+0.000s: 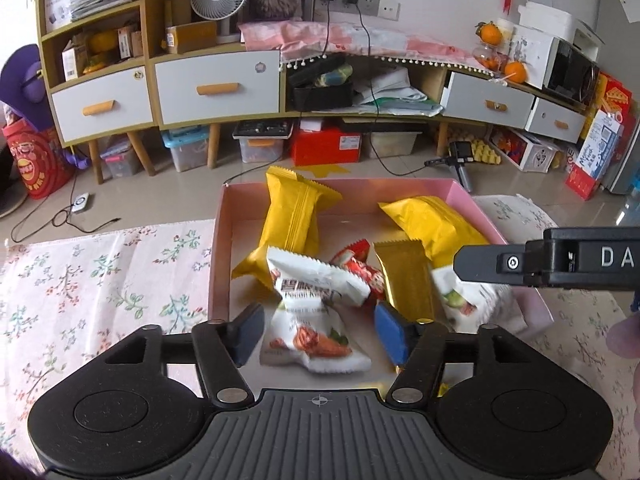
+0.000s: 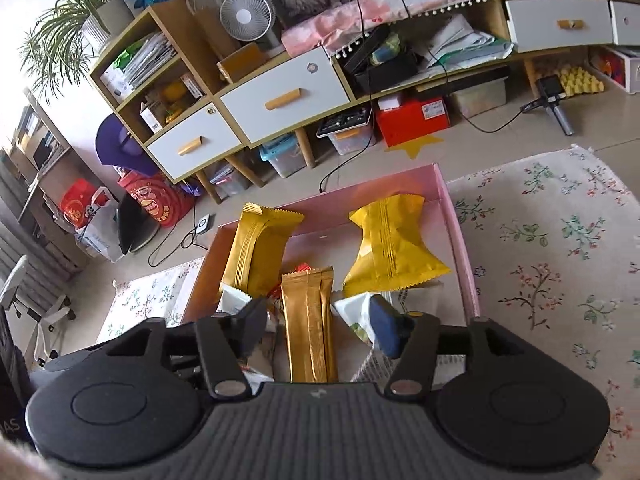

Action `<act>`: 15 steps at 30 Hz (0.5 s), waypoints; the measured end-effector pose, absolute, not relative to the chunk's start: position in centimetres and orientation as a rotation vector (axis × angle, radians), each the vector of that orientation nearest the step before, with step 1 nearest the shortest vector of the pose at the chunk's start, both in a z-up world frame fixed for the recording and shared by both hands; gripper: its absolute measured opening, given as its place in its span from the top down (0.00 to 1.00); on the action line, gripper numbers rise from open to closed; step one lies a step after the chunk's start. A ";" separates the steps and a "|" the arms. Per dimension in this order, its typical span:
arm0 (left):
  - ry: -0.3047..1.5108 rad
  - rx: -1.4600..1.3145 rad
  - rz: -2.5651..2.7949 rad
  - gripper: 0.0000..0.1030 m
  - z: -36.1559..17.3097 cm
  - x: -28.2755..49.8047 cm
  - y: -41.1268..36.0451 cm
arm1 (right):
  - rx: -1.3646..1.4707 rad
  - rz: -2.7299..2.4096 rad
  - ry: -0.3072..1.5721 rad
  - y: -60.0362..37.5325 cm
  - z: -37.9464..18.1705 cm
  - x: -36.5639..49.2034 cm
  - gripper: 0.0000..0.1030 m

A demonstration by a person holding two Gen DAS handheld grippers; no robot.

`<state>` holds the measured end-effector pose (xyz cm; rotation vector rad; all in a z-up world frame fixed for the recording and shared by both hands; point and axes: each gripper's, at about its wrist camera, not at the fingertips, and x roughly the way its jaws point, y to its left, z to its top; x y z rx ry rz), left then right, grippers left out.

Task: Organize snacks
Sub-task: 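Withdraw both grippers from the box toward the remaining snacks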

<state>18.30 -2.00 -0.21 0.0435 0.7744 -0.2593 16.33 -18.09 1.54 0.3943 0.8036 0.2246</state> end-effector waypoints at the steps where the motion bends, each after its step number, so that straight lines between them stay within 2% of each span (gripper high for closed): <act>1: 0.773 0.050 -0.259 0.34 0.0 17.8 -2.0 | 0.384 0.220 0.805 -18.1 1.7 16.1 0.41; 6: 0.774 0.054 -0.257 0.20 0.8 15.0 -2.1 | 0.330 0.193 0.810 -18.3 2.5 14.5 0.25; 9: 0.787 0.050 -0.244 0.16 1.1 13.3 -2.0 | 0.304 0.178 0.812 -18.2 2.9 13.3 0.16; 15: 0.813 0.051 -0.223 0.08 1.5 9.7 -1.6 | 0.250 0.160 0.822 -18.1 3.6 10.9 0.07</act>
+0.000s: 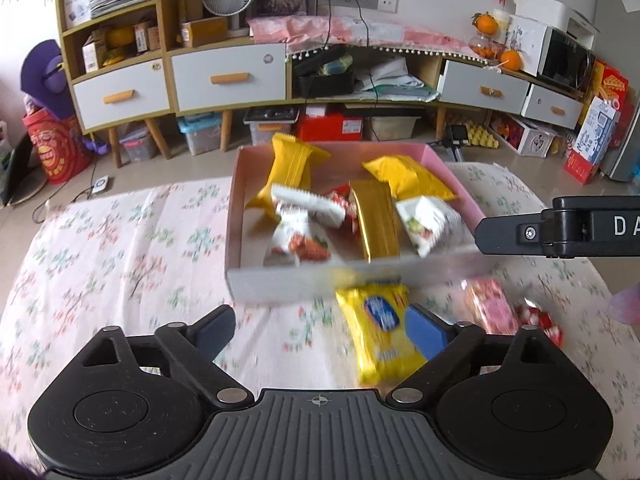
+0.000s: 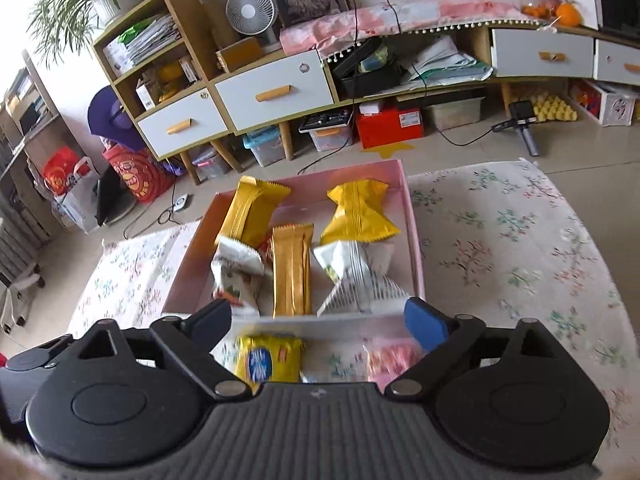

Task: Organize snacks
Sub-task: 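Withdraw both grippers from the box toward the remaining snacks, then grasp the orange wafer packet with the left gripper while the right grasps a red candy pack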

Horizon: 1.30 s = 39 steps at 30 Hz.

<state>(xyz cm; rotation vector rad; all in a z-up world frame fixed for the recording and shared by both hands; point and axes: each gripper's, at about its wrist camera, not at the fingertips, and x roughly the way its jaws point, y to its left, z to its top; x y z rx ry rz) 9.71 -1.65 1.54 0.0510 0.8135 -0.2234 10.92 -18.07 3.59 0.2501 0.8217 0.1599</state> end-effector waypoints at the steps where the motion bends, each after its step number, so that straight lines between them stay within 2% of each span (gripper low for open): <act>1: 0.819 0.048 -0.222 0.08 1.6 9.1 -1.5 | 0.241 0.158 0.823 -18.0 3.7 10.5 0.06; 11: 0.863 -0.007 -0.178 0.05 1.5 4.3 -0.3 | 0.157 0.140 0.803 -17.8 4.1 6.2 0.00; 21: 0.831 0.060 -0.155 0.04 0.9 1.8 0.2 | 0.109 0.143 0.781 -18.2 3.4 3.6 0.00; 30: 0.835 0.087 -0.173 0.04 0.7 0.6 -0.1 | -0.088 0.142 0.735 -18.3 2.8 2.2 0.00; 34: 0.829 0.084 -0.215 0.04 0.6 0.2 -0.5 | -0.066 0.131 0.690 -20.0 2.8 1.5 0.00; 39: 0.838 0.095 -0.271 0.04 -0.5 0.2 -1.7 | -0.012 0.134 0.720 -21.8 2.3 1.8 0.00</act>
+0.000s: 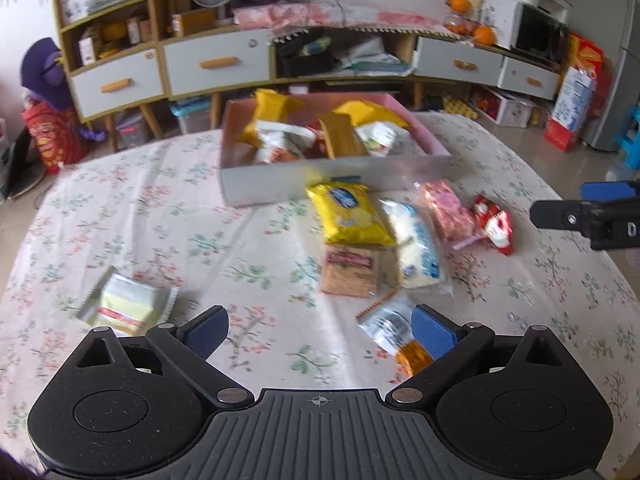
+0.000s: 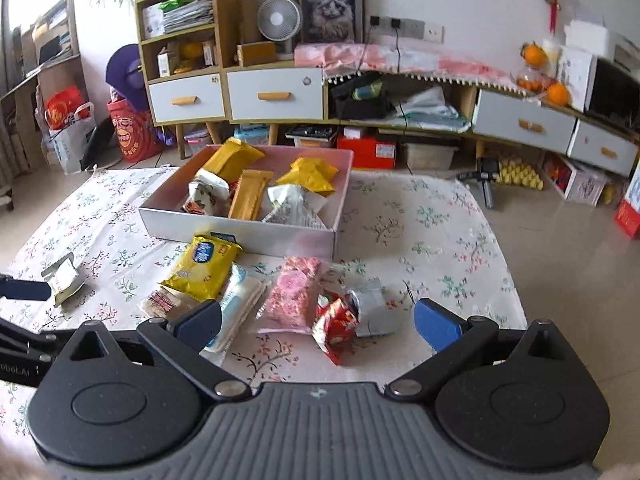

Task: Organize snacks
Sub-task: 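Grasp the orange wafer packet with the left gripper while the right grasps a red candy pack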

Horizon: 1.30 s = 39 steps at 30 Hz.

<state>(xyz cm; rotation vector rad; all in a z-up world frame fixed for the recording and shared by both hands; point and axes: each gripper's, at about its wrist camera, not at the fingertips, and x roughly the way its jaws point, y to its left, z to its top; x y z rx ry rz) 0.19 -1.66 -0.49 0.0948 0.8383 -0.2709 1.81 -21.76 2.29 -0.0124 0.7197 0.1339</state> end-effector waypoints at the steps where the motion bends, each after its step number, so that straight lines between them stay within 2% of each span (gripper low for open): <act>1: 0.847 0.093 -0.277 0.04 -0.8 0.2 -2.0 | -0.010 0.129 0.727 -22.0 2.1 1.9 0.00; 14: 0.957 0.090 -0.269 0.04 -3.6 1.5 -5.5 | -0.021 0.095 0.805 -23.8 -1.3 3.9 0.00; 22: 0.993 0.144 -0.290 0.08 -5.0 2.1 -7.2 | -0.057 0.078 0.797 -23.4 -2.4 5.3 0.04; 26: 0.990 0.135 -0.288 0.15 -4.9 2.3 -7.2 | -0.086 0.096 0.782 -22.9 -2.4 5.7 0.13; 31: 0.992 0.118 -0.277 0.32 -4.4 2.3 -6.6 | -0.127 0.132 0.764 -22.6 -2.3 5.7 0.26; 32: 0.992 0.118 -0.278 0.34 -4.4 2.4 -6.4 | -0.129 0.140 0.765 -22.5 -2.3 5.8 0.31; 34: 0.988 0.120 -0.275 0.45 -4.2 2.4 -6.2 | -0.131 0.157 0.769 -22.5 -2.2 5.7 0.39; 36: 0.987 0.120 -0.274 0.53 -4.1 2.4 -6.0 | -0.132 0.169 0.779 -22.3 -2.2 5.7 0.55; 37: 0.985 0.124 -0.274 0.58 -4.0 2.3 -5.8 | -0.141 0.169 0.794 -22.2 -2.3 5.7 0.59; 39: 0.985 0.128 -0.273 0.61 -3.9 2.4 -5.6 | -0.170 0.163 0.844 -22.0 -2.8 5.9 0.72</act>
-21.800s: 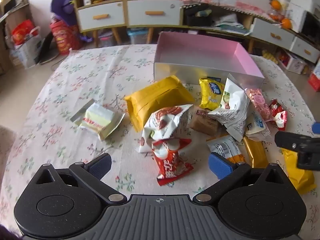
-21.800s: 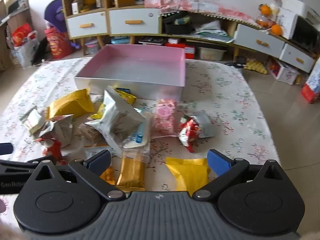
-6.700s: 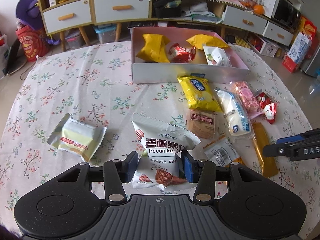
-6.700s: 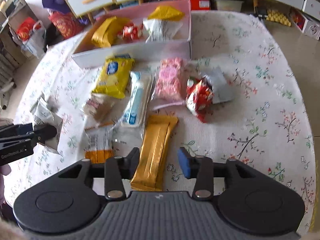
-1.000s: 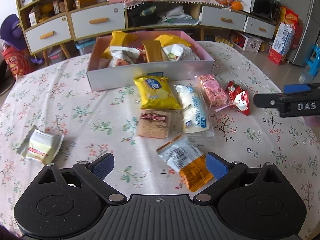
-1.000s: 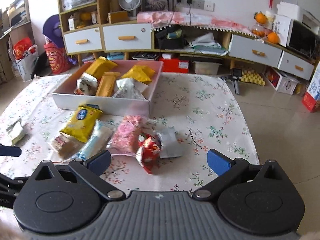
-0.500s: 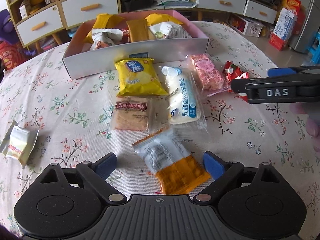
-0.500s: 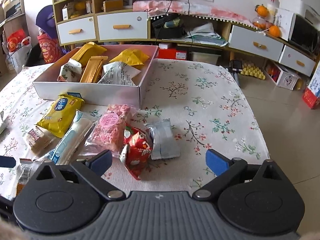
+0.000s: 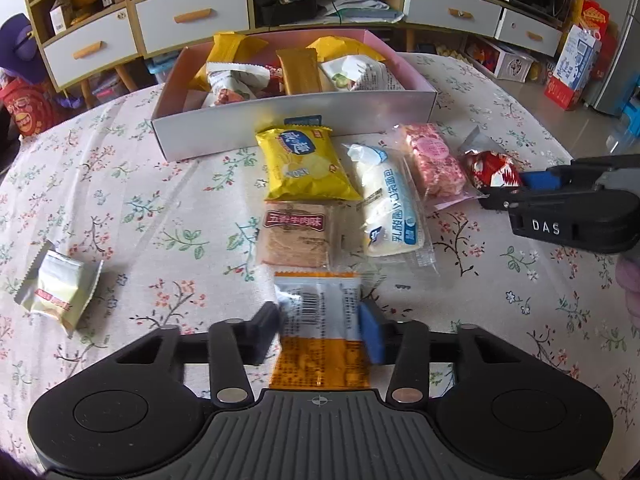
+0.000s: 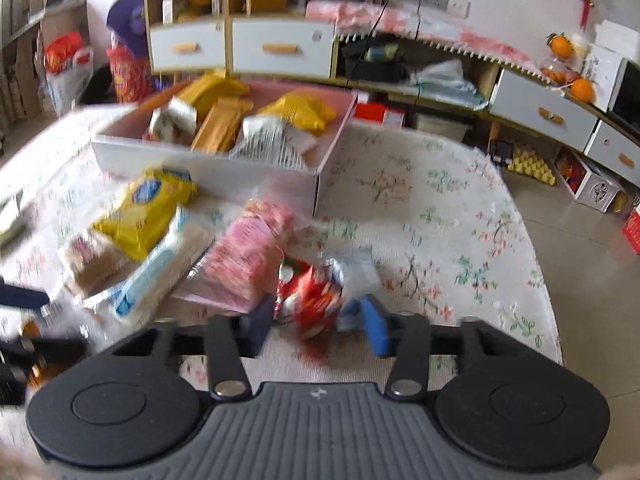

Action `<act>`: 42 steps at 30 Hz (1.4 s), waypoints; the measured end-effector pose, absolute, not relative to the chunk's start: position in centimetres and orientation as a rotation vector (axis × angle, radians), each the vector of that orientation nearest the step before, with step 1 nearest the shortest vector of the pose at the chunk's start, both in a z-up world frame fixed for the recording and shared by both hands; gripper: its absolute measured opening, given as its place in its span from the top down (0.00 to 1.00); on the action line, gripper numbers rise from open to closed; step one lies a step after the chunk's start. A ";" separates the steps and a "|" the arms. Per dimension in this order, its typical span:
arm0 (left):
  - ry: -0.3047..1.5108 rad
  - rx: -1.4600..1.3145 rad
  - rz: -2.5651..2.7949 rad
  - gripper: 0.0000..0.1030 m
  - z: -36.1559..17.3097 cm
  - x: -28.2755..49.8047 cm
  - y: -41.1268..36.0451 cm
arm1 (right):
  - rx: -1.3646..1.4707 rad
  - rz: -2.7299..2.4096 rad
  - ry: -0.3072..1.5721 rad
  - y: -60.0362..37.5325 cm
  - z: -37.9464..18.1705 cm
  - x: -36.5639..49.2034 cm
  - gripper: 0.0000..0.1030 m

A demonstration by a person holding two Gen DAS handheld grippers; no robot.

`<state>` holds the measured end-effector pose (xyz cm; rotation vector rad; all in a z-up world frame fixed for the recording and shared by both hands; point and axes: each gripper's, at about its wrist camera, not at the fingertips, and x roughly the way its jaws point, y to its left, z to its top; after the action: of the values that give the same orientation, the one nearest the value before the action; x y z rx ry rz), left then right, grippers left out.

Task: Organize snacks
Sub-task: 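Grasp the orange wafer packet with the left gripper while the right grasps a red candy pack, then carry both packets over the pink box and open both grippers inside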

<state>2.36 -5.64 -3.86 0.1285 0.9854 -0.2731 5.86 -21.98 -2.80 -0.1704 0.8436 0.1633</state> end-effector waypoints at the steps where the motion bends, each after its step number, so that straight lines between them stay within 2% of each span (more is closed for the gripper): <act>1: 0.987 0.126 -0.275 0.62 -3.9 2.4 -5.5 | -0.179 0.164 0.843 -21.9 -3.0 5.7 0.72; 26: 0.912 0.107 -0.298 0.64 -1.5 1.4 -3.5 | 0.004 0.243 0.869 -21.3 0.8 4.7 0.73; 42: 0.856 -0.052 -0.232 0.64 0.6 3.9 -1.3 | 0.168 0.270 0.879 -19.0 2.2 6.4 0.73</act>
<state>3.93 -1.28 0.62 -0.0522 0.8564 -0.2323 6.36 -19.02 2.22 0.1679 0.8790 0.2695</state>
